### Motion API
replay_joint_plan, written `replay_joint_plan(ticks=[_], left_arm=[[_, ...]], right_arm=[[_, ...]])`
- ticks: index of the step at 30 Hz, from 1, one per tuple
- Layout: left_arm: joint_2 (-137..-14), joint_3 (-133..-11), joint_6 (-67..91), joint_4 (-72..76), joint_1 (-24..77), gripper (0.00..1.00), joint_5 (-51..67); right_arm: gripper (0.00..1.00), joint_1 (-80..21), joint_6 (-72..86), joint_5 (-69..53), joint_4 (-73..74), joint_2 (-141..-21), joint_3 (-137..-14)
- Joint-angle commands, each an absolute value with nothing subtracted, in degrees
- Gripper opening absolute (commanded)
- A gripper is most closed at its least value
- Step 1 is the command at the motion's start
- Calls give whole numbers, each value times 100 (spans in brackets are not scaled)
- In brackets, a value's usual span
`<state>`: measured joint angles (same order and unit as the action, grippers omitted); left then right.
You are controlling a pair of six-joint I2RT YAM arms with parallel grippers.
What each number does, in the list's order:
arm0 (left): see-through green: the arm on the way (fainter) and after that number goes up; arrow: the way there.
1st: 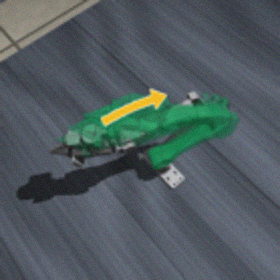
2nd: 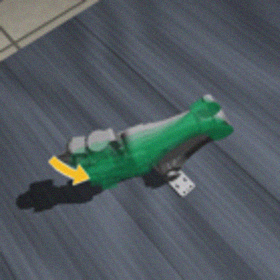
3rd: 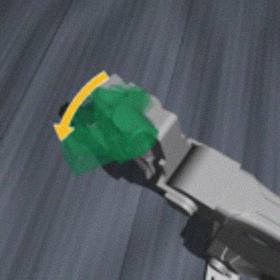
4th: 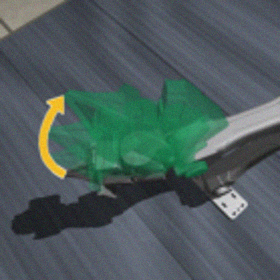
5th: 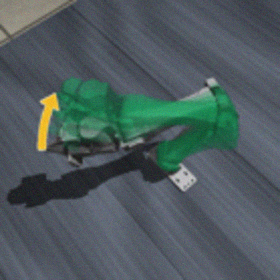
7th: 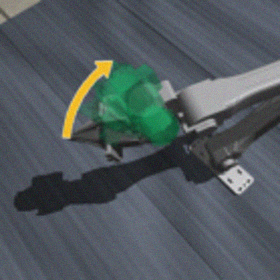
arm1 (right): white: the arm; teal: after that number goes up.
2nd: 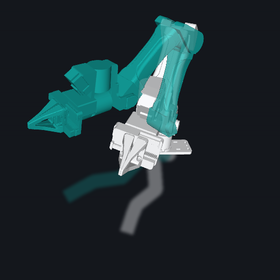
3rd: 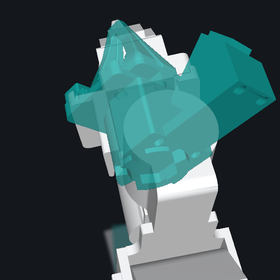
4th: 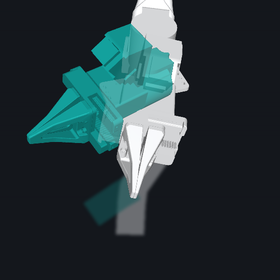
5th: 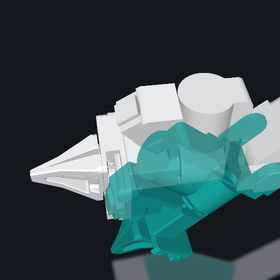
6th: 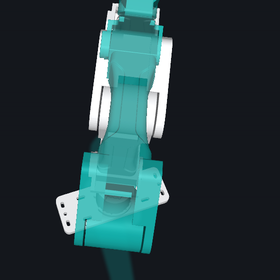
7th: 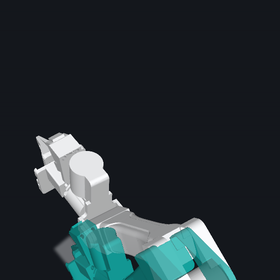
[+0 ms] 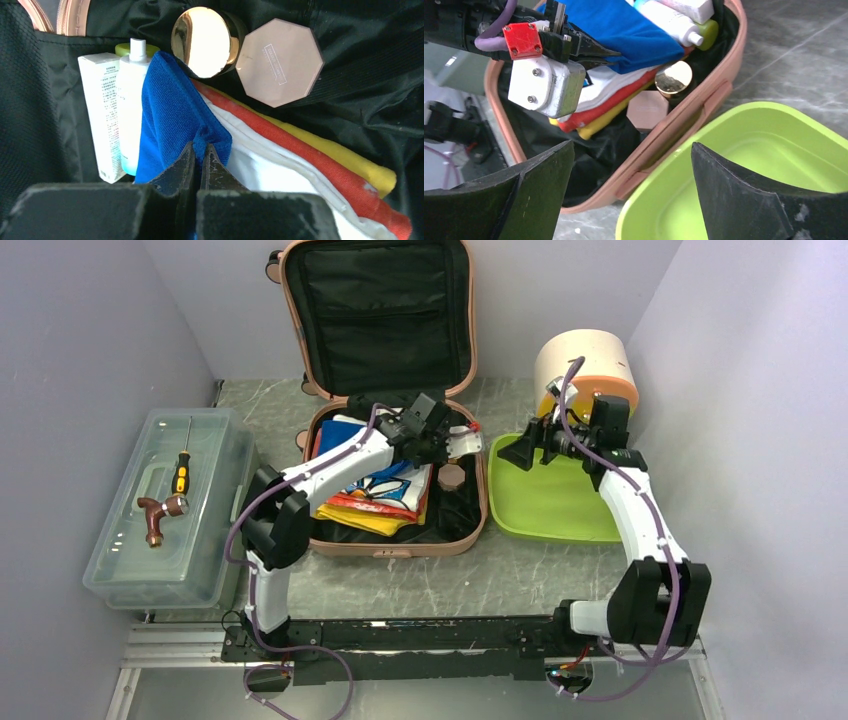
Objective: Open, take out, and arrange the luggage
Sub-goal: Pick up the clothes from the opened luggage.
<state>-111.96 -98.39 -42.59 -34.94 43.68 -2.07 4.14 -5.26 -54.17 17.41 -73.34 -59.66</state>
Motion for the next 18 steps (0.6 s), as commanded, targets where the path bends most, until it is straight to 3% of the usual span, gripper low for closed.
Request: replay_joint_plan(ticks=[1, 11, 15, 18], left_arm=[[-10890, -10258, -3582, -3523, 4131, 0, 379], [-10623, -10020, -2943, -3290, 3773, 0, 801], [-10477, -9888, -2664, -3186, 3615, 0, 1103], [-10404, -9849, -2387, -3152, 3500, 0, 1407]], right_arm=[[88, 200, 449, -5984, 1276, -7830, -6380], [87, -550, 2844, -6372, 36, -9536, -6965], [99, -601, 3865, -6344, -932, -10132, -7038], [100, -662, 4383, -6128, -1597, -10378, -7020]])
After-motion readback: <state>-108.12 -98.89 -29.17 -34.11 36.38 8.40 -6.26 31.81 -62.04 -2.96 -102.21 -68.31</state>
